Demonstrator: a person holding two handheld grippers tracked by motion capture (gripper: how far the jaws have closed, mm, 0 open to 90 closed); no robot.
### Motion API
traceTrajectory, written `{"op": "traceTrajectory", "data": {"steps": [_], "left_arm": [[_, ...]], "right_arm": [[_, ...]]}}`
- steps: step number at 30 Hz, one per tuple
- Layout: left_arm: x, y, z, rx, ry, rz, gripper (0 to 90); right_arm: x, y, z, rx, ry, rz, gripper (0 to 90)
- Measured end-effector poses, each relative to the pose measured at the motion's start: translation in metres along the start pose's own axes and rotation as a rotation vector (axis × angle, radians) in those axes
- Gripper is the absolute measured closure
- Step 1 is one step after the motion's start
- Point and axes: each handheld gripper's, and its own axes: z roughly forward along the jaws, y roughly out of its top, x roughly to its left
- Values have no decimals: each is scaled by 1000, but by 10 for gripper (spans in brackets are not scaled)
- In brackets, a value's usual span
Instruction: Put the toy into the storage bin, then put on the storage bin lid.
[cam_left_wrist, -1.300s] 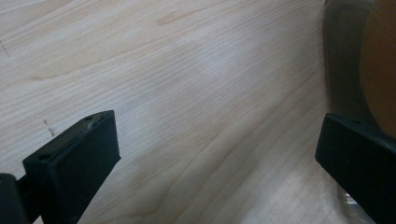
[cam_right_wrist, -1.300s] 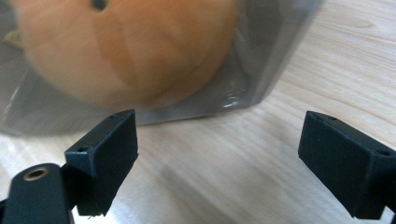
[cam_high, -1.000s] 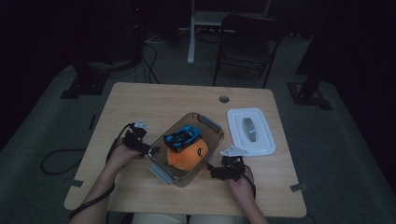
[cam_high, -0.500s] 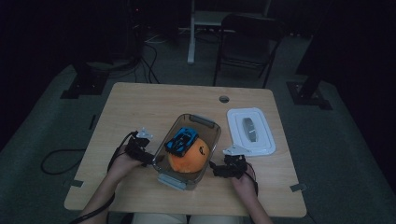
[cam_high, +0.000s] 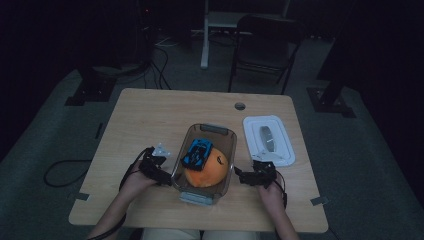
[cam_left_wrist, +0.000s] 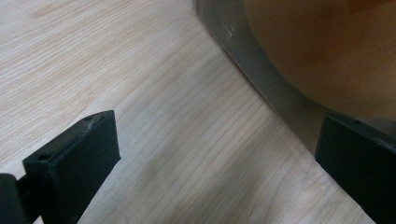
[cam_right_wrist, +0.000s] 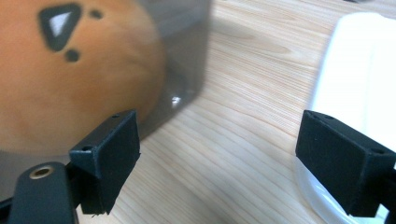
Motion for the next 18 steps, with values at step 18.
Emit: {"op": "traceTrajectory", "data": {"steps": [18], "left_arm": [[6, -3, 6, -88, -22, 5, 4]], "right_arm": [[-44, 5, -25, 9, -165, 111, 117]]}}
